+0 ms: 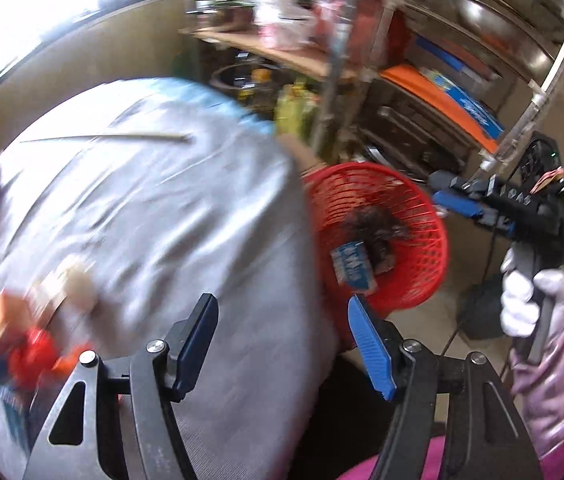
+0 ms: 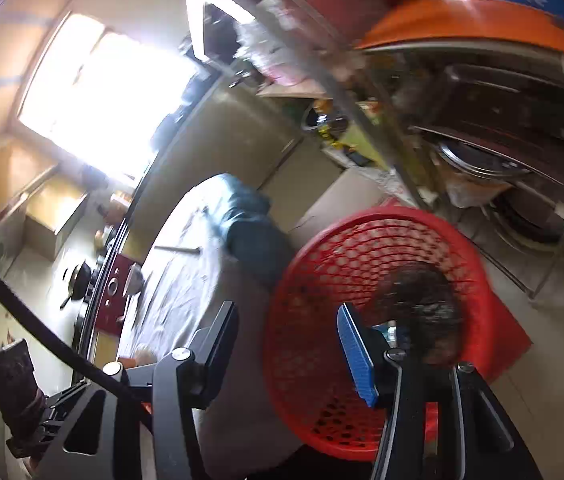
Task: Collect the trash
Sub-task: 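Carry the box and bag to the red basket and open both tools, then move both open tools back over the table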
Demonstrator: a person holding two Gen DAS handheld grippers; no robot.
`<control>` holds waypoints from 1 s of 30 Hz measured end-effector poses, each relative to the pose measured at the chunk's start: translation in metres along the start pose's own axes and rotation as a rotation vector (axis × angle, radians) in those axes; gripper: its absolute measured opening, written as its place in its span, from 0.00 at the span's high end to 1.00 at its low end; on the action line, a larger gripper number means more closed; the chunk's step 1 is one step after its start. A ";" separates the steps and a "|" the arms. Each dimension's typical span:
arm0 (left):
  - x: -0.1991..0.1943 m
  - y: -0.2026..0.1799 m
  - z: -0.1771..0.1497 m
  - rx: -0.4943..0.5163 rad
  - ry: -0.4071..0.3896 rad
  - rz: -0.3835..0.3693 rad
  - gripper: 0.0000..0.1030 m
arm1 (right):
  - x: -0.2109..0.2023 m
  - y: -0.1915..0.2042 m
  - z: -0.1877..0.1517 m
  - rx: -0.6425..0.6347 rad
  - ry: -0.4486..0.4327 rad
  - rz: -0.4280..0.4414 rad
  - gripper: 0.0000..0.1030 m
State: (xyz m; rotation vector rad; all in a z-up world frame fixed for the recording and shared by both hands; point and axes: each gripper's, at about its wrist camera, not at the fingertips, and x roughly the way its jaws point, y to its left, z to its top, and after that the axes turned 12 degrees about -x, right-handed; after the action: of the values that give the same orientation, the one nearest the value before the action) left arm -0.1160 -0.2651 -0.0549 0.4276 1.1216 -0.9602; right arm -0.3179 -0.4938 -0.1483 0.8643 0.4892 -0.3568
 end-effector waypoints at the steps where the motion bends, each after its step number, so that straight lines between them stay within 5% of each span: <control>1: -0.008 0.016 -0.009 -0.032 -0.012 0.020 0.33 | 0.002 0.007 0.000 -0.016 0.006 0.009 0.46; 7: -0.052 0.100 -0.063 -0.212 -0.095 0.169 0.32 | 0.031 0.062 -0.001 -0.116 0.070 0.065 0.46; 17: -0.101 0.226 -0.123 -0.484 -0.187 0.314 0.30 | 0.109 0.190 -0.028 -0.324 0.268 0.223 0.46; 26: -0.081 0.277 -0.149 -0.531 -0.152 0.332 0.30 | 0.171 0.301 -0.087 -0.515 0.489 0.345 0.46; 30: -0.075 0.285 -0.152 -0.508 -0.158 0.312 0.30 | 0.189 0.326 -0.116 -0.494 0.612 0.436 0.46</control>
State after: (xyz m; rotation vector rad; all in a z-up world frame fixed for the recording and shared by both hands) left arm 0.0245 0.0319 -0.0965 0.1032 1.0700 -0.4049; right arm -0.0320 -0.2247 -0.1086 0.5590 0.8860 0.4360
